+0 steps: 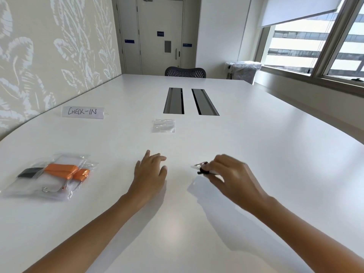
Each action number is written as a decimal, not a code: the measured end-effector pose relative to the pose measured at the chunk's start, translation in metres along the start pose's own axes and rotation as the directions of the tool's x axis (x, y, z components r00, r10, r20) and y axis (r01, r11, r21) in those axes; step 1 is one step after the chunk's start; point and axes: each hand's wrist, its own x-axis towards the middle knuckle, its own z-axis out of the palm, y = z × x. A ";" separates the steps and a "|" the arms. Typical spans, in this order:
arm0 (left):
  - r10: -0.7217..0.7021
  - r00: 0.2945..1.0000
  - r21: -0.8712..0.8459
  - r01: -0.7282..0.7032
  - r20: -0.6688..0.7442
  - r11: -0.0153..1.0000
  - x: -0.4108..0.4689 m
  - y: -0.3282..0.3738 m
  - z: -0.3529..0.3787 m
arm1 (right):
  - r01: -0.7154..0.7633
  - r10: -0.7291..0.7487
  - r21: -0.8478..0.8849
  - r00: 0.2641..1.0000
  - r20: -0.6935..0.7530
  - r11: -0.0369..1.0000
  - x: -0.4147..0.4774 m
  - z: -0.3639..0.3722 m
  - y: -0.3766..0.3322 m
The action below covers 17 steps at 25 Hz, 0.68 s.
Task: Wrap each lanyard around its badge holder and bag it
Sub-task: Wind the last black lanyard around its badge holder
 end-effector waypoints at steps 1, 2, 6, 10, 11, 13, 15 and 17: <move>0.002 1.000 0.067 -0.003 0.008 0.998 -0.005 -0.004 0.005 | 0.044 -0.044 -0.038 0.999 0.012 0.998 -0.010 0.002 -0.002; 0.011 1.000 0.102 -0.013 0.021 0.995 -0.010 -0.007 0.010 | 0.080 -0.079 -0.064 0.997 0.021 0.995 -0.020 0.004 -0.004; 0.040 0.998 0.138 -0.046 0.049 0.989 -0.019 -0.007 0.018 | 0.146 -0.141 -0.085 0.988 0.064 0.986 -0.041 0.012 -0.010; 0.036 0.998 0.177 -0.044 0.051 0.983 -0.022 -0.004 0.018 | 0.128 -0.120 -0.054 0.985 0.128 0.990 -0.051 0.012 -0.016; 0.037 0.998 0.187 -0.046 0.052 0.981 -0.023 -0.004 0.018 | 0.112 -0.103 -0.052 0.984 0.146 0.992 -0.052 0.011 -0.017; 0.040 0.998 0.193 -0.048 0.048 0.980 -0.022 -0.004 0.018 | 0.082 -0.072 -0.051 0.982 0.174 0.995 -0.050 0.007 -0.018; 0.042 0.998 0.196 -0.050 0.044 0.979 -0.022 -0.004 0.018 | 0.030 -0.022 -0.037 0.981 0.192 0.999 -0.043 0.004 -0.019; 0.046 0.998 0.204 -0.055 0.047 0.977 -0.023 -0.004 0.018 | -0.070 0.068 0.000 0.977 0.203 0.998 -0.032 0.003 -0.019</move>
